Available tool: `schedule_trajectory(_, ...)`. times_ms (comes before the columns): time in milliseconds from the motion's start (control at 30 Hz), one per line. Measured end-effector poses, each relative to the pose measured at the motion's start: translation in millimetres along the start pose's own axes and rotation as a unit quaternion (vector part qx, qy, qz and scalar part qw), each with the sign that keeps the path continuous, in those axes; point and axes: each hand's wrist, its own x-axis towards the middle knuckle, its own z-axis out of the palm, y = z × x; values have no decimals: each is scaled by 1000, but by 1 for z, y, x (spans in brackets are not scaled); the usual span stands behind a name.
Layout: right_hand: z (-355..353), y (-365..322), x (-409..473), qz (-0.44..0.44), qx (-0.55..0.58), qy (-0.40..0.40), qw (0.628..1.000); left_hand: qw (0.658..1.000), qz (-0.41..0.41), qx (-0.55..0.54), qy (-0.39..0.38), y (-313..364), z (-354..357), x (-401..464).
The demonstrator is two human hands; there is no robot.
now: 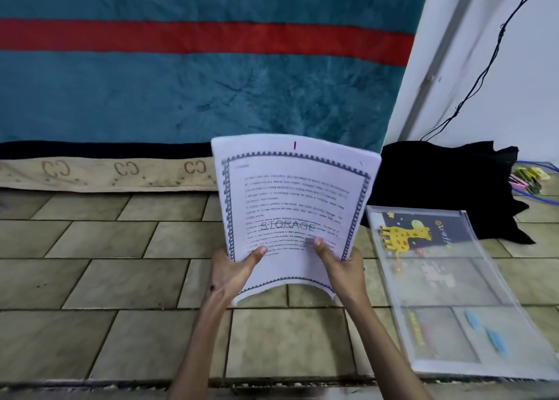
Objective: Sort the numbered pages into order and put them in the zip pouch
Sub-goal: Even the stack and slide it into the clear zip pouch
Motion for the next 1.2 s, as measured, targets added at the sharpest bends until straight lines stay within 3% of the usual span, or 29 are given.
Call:
schedule_trajectory(100,-8,-3,4,-52,-62,15,997,996,-15,50,-67,5,-14,8)
schedule_trajectory(233,-15,26,-5,-90,-300,45,949,980,-97,80,-152,-10,-19,5)
schedule_trajectory(367,-18,64,-16,-7,-447,38,894,986,-96,110,-82,-36,1,-3)
schedule_trajectory(467,-15,69,-15,-12,-530,29,848,982,-72,167,-55,-40,7,-3)
schedule_trajectory(567,-13,64,-15,0,-545,33,838,956,-73,282,-44,-31,13,-3)
schedule_trajectory(667,-31,48,-8,-36,-515,71,853,892,-73,444,28,-16,31,-5)
schedule_trajectory(733,-65,34,5,-23,-497,134,857,925,-4,379,10,0,61,-8)
schedule_trajectory(800,-112,28,21,24,-509,209,835,966,-8,230,-118,16,104,-19)
schedule_trajectory(867,-161,28,29,105,-511,268,810,953,-60,165,-246,24,150,-37)
schedule_trajectory(933,-202,35,26,199,-507,284,789,924,-91,201,-311,26,185,-56)
schedule_trajectory(1033,-230,54,16,288,-520,252,764,900,-74,309,-298,30,216,-70)
schedule_trajectory(1200,-233,65,8,282,-528,255,759,920,-99,290,-246,27,233,-68)
